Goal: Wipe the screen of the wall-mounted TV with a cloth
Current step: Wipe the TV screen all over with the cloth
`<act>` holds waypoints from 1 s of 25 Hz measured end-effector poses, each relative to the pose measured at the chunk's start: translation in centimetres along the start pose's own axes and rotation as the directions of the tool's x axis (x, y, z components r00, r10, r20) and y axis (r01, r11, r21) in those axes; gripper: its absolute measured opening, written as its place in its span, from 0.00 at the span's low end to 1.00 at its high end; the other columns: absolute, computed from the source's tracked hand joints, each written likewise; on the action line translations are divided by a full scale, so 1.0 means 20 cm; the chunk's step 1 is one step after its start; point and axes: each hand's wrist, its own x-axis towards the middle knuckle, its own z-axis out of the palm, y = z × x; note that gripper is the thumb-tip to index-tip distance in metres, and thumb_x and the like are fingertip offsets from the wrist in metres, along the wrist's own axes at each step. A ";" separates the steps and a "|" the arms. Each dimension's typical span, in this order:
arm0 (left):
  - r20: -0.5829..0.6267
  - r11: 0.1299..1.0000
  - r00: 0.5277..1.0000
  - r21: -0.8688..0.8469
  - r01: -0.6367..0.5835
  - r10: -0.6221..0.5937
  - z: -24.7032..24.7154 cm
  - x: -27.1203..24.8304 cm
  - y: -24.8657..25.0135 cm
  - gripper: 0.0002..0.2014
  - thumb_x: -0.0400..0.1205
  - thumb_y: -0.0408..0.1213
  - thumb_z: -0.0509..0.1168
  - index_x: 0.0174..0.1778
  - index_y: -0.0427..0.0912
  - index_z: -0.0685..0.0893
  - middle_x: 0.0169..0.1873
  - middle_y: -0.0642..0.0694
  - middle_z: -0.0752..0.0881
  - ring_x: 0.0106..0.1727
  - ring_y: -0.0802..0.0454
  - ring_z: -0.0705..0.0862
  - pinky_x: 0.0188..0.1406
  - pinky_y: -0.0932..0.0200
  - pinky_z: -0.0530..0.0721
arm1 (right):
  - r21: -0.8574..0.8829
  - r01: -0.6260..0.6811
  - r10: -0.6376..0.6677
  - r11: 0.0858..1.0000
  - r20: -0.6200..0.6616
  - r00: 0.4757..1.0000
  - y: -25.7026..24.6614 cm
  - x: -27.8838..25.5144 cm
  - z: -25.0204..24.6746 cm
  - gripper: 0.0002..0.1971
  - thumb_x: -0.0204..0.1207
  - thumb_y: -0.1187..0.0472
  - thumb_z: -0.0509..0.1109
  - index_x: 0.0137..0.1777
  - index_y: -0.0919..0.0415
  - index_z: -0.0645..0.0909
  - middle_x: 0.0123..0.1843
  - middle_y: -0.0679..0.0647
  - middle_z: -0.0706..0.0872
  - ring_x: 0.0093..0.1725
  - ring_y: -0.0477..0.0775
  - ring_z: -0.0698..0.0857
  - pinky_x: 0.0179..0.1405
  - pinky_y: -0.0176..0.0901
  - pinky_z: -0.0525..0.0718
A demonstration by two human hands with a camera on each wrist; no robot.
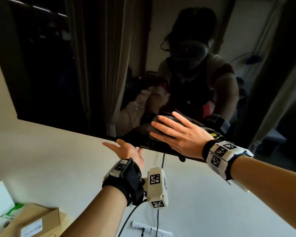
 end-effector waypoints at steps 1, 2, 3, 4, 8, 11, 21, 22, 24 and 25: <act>0.018 0.999 0.999 -0.004 0.036 -0.036 0.02 -0.05 -0.04 0.28 0.92 0.49 0.47 0.83 0.76 0.42 0.84 0.49 0.66 0.77 0.43 0.76 0.65 0.45 0.82 | -0.009 0.008 -0.008 1.000 0.005 1.000 0.03 -0.07 -0.01 0.36 0.80 0.50 0.68 0.85 0.52 0.58 0.86 0.56 0.56 0.86 0.62 0.51 0.84 0.64 0.49; 0.041 0.998 0.998 -0.005 0.057 -0.057 0.04 -0.11 -0.10 0.28 0.93 0.48 0.47 0.84 0.74 0.42 0.83 0.48 0.68 0.77 0.42 0.77 0.70 0.42 0.80 | -0.016 0.011 -0.011 1.000 0.015 1.000 0.04 -0.10 -0.01 0.36 0.80 0.49 0.68 0.85 0.52 0.58 0.86 0.56 0.56 0.86 0.62 0.51 0.84 0.64 0.48; 0.069 0.998 0.995 -0.002 0.068 -0.067 0.07 -0.18 -0.14 0.28 0.93 0.47 0.46 0.85 0.73 0.43 0.83 0.48 0.69 0.77 0.42 0.77 0.74 0.39 0.77 | -0.026 0.017 -0.016 1.000 0.029 0.999 0.03 -0.10 0.00 0.36 0.80 0.49 0.67 0.85 0.52 0.58 0.86 0.56 0.56 0.86 0.62 0.51 0.83 0.64 0.48; 0.097 0.998 0.993 -0.002 0.064 -0.064 0.10 -0.24 -0.19 0.26 0.93 0.47 0.45 0.85 0.72 0.47 0.82 0.49 0.70 0.76 0.41 0.77 0.76 0.37 0.75 | -0.027 0.022 -0.021 0.999 0.027 0.999 0.02 -0.07 0.01 0.35 0.81 0.49 0.66 0.86 0.53 0.57 0.87 0.57 0.56 0.86 0.62 0.51 0.83 0.65 0.47; 0.080 0.998 0.995 -0.005 0.062 -0.061 0.19 -0.33 -0.37 0.22 0.92 0.49 0.43 0.83 0.72 0.56 0.84 0.53 0.68 0.79 0.40 0.74 0.69 0.37 0.75 | 0.001 0.012 -0.012 1.000 0.051 0.999 0.03 -0.16 0.01 0.34 0.82 0.51 0.62 0.86 0.53 0.55 0.87 0.57 0.54 0.86 0.63 0.49 0.84 0.65 0.44; 0.061 0.997 0.995 0.007 0.080 -0.080 0.21 -0.35 -0.45 0.22 0.92 0.51 0.44 0.83 0.73 0.56 0.84 0.51 0.67 0.78 0.40 0.75 0.58 0.44 0.79 | -0.016 0.034 -0.033 0.999 0.040 0.999 0.14 -0.47 0.02 0.35 0.80 0.51 0.66 0.85 0.52 0.59 0.86 0.55 0.58 0.86 0.61 0.54 0.83 0.63 0.50; 0.020 1.000 1.000 -0.022 0.007 -0.006 0.25 -0.41 -0.56 0.22 0.92 0.51 0.44 0.82 0.73 0.59 0.81 0.51 0.72 0.75 0.41 0.79 0.60 0.46 0.82 | -0.037 0.004 -0.004 0.999 0.017 1.000 0.20 -0.79 0.07 0.36 0.79 0.50 0.67 0.86 0.52 0.58 0.87 0.55 0.56 0.86 0.61 0.51 0.85 0.63 0.47; 0.034 1.000 0.999 -0.021 0.019 -0.019 0.25 -0.42 -0.56 0.22 0.92 0.51 0.44 0.83 0.73 0.58 0.81 0.50 0.72 0.74 0.40 0.79 0.63 0.44 0.82 | -0.063 0.029 -0.027 0.998 0.025 0.999 0.21 -0.87 0.07 0.38 0.78 0.50 0.69 0.86 0.52 0.57 0.86 0.55 0.56 0.86 0.61 0.51 0.85 0.62 0.45; 0.055 1.000 0.998 -0.013 0.019 -0.018 0.25 -0.46 -0.61 0.22 0.93 0.50 0.44 0.83 0.72 0.58 0.81 0.50 0.72 0.73 0.40 0.80 0.65 0.43 0.81 | -0.072 0.035 -0.033 0.997 0.036 0.999 0.22 -0.93 0.07 0.38 0.78 0.50 0.69 0.85 0.52 0.58 0.86 0.54 0.56 0.85 0.60 0.52 0.85 0.62 0.45; 0.055 1.000 0.998 -0.004 -0.005 0.005 0.26 -0.48 -0.63 0.22 0.92 0.50 0.45 0.83 0.72 0.59 0.81 0.51 0.72 0.74 0.41 0.80 0.64 0.44 0.82 | -0.071 0.033 -0.030 0.997 0.034 0.999 0.20 -0.90 0.08 0.38 0.78 0.51 0.69 0.85 0.52 0.58 0.86 0.54 0.56 0.85 0.60 0.53 0.84 0.62 0.45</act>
